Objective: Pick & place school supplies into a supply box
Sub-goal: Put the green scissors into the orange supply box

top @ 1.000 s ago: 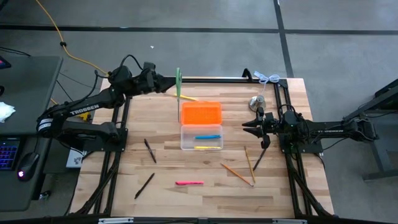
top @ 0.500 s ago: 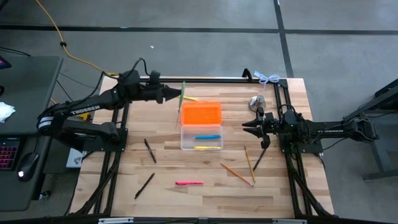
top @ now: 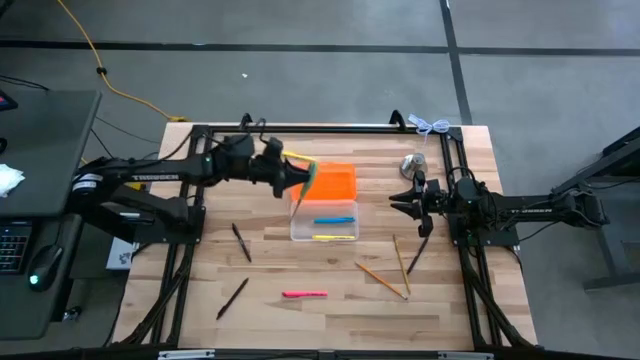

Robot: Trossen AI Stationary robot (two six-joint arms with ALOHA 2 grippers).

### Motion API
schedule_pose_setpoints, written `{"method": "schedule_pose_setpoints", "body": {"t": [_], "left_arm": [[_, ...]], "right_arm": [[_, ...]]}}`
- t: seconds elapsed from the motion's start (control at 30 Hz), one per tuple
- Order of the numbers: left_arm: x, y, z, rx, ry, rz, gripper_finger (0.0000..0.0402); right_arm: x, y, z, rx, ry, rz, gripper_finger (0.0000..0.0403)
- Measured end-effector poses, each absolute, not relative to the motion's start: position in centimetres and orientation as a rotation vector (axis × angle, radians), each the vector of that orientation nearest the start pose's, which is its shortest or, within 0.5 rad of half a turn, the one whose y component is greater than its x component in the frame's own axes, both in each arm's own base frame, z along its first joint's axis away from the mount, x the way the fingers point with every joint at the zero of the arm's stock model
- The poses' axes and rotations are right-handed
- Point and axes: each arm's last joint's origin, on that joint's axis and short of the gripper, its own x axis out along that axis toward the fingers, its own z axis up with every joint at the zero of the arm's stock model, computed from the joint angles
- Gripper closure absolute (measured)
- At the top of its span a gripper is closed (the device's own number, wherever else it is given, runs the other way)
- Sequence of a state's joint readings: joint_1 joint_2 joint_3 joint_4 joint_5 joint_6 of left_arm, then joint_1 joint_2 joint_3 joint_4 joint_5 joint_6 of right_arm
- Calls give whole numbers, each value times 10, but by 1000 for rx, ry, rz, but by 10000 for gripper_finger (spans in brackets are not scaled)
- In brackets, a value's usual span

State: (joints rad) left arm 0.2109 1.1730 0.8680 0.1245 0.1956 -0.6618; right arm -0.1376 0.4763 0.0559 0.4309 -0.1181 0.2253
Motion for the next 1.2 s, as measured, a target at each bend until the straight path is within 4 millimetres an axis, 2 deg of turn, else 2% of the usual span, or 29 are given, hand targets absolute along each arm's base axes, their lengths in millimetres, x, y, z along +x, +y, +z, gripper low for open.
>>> {"method": "schedule_pose_setpoints", "body": {"t": [0.33, 0.53, 0.67, 0.87, 1.2], "left_arm": [[292, 38, 290, -550, 176, 71, 314], [305, 38, 279, -470, 207, 65, 314], [317, 39, 289, -401, 265, 48, 314], [339, 42, 307, -268, 458, 46, 314], [372, 47, 312, -153, 631, 37, 314]], "right_arm": [[129, -14, 180, 226, -12, -18, 324], [129, -14, 180, 226, -12, -18, 324], [129, -14, 180, 226, -12, -17, 324], [129, -15, 180, 226, -13, -20, 324], [129, -15, 180, 226, -13, -22, 324]]}}
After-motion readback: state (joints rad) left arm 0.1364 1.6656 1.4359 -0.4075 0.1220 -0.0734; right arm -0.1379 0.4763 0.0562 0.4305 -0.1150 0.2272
